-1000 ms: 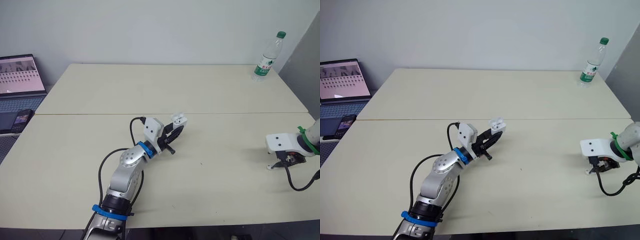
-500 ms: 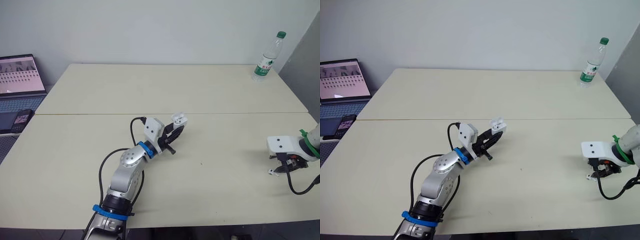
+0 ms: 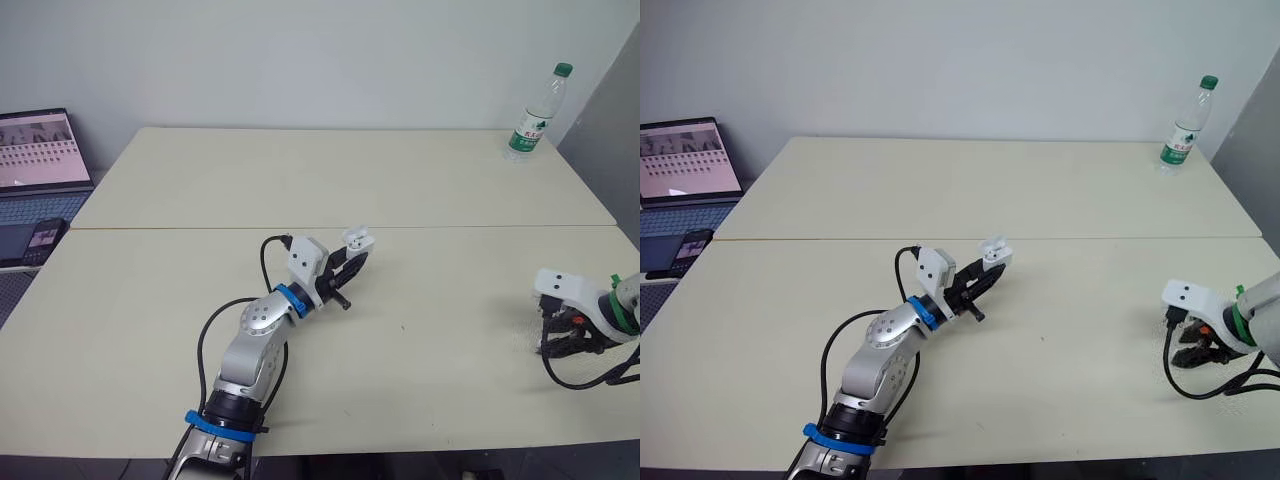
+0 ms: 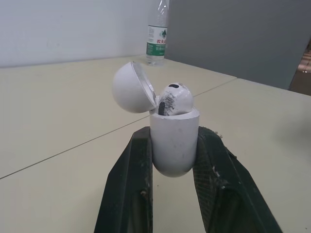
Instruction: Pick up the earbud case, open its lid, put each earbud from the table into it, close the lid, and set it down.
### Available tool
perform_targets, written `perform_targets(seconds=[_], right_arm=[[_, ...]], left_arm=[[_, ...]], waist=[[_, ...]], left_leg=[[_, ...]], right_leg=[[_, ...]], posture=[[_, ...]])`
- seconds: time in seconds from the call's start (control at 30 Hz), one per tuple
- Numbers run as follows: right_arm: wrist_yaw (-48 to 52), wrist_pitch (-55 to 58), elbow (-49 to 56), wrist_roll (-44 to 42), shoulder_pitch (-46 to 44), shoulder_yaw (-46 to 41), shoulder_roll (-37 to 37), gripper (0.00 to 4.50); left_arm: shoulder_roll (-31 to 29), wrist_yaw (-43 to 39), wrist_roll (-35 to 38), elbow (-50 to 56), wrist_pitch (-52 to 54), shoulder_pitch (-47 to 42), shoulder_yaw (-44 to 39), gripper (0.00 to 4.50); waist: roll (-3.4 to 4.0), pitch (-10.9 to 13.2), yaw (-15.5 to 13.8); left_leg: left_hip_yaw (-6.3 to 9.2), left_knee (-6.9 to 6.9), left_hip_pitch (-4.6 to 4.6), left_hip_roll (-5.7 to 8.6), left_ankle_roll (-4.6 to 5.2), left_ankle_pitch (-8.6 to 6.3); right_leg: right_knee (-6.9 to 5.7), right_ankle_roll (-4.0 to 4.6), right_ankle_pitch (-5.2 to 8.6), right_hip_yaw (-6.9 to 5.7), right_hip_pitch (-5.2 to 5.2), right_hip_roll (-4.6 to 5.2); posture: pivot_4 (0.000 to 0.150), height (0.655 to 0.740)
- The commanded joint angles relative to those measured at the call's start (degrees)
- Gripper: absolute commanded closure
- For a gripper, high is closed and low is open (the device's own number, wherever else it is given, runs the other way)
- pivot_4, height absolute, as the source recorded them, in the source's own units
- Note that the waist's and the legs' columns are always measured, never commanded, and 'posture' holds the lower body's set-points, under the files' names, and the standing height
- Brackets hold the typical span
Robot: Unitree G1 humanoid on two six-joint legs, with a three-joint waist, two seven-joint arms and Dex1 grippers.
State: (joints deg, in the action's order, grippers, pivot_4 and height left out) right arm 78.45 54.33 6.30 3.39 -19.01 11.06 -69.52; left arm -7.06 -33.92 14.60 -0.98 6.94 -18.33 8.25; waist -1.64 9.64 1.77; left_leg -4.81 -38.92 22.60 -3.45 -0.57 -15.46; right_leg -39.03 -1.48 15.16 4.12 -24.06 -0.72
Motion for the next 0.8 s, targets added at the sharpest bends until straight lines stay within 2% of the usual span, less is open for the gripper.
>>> perform_targets(seconds=[0.03,0.37,0.8], right_arm=[[-3.0,4.1,2.6,-1.4,0.4,-2.2,-0.5,2.00],[-8.3,10.6,4.8,-6.0,0.6,-1.2,-0.9,2.00],[-10.9,11.2,5.5,-9.6,0.6,0.5,-3.0,2.00]], left_arm=[[0.5,-0.2,-0.1,0.7,-1.7,-0.5,0.2,3.76],[0.7,-0.5,-0.2,0.3,-2.0,-0.7,0.2,3.76],[0.7,-0.3,-0.3,0.5,-2.1,-0.4,0.5,3.76]], waist=[[0.00,0.0,0.0],[-0.01,0.0,0.0],[-0.01,0.0,0.0]], left_leg=[[0.00,0.00,0.00,0.00,0.00,0.00],[0.01,0.00,0.02,-0.01,0.00,0.00],[0.02,0.00,0.04,-0.01,0.01,0.00]], right_leg=[[0.00,0.00,0.00,0.00,0.00,0.00],[0.01,-0.01,0.00,-0.01,-0.01,-0.03],[0.02,-0.02,0.01,-0.01,-0.02,-0.05]], posture=[[0.150,0.7362],[0.150,0.7362],[0.150,0.7362]])
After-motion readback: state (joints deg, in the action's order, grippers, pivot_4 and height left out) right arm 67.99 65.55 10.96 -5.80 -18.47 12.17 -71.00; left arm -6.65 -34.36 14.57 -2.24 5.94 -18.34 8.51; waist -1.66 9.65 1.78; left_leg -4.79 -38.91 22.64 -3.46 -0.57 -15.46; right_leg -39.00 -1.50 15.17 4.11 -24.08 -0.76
